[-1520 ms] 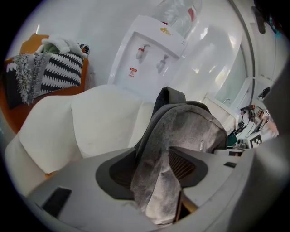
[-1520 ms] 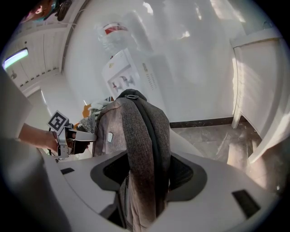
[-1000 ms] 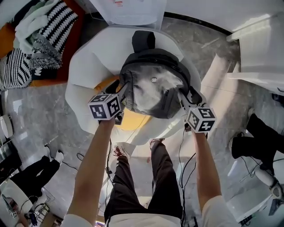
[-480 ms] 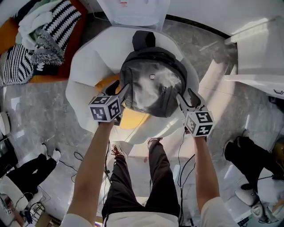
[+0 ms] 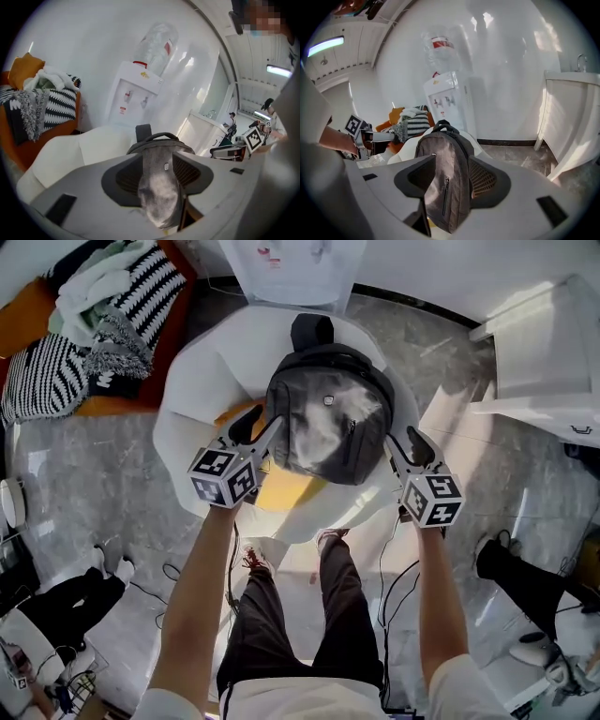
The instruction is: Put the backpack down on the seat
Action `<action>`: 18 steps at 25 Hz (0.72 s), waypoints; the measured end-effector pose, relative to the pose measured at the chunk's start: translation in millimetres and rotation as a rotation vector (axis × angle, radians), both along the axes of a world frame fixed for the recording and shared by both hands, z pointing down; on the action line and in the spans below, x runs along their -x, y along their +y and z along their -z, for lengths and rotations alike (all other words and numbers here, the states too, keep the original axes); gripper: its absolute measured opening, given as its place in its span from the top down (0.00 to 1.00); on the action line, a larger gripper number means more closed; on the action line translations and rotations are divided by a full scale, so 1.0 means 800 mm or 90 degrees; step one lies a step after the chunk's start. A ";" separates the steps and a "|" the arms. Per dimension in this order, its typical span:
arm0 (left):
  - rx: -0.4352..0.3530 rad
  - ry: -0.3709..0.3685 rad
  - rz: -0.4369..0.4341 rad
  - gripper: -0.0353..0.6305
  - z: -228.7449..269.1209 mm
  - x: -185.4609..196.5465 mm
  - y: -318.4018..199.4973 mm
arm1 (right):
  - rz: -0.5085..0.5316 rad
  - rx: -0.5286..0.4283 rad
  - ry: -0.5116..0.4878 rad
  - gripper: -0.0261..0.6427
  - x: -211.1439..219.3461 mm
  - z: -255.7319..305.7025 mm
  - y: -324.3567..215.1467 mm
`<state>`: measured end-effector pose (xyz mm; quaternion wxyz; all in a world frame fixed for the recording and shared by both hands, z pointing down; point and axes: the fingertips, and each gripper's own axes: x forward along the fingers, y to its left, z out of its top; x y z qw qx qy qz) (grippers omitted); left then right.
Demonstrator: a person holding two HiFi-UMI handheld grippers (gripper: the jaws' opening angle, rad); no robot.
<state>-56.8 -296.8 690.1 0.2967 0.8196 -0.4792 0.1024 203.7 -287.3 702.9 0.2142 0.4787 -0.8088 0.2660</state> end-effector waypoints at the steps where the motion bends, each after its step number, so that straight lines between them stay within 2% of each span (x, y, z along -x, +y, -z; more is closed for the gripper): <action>1: -0.001 -0.007 -0.005 0.63 0.004 0.002 0.004 | 0.000 -0.002 -0.002 0.63 0.002 0.006 0.003; 6: 0.015 -0.065 -0.014 0.70 0.022 0.016 0.030 | -0.005 -0.023 -0.029 0.65 0.017 0.048 0.025; 8: 0.017 -0.062 -0.012 0.74 0.035 0.019 0.041 | -0.017 -0.031 -0.037 0.72 0.020 0.063 0.034; 15: 0.012 -0.041 -0.035 0.81 0.087 0.023 0.085 | -0.021 -0.046 0.007 0.75 0.043 0.116 0.073; 18: -0.002 -0.056 -0.047 0.83 0.112 0.031 0.094 | -0.019 -0.059 0.016 0.83 0.058 0.145 0.084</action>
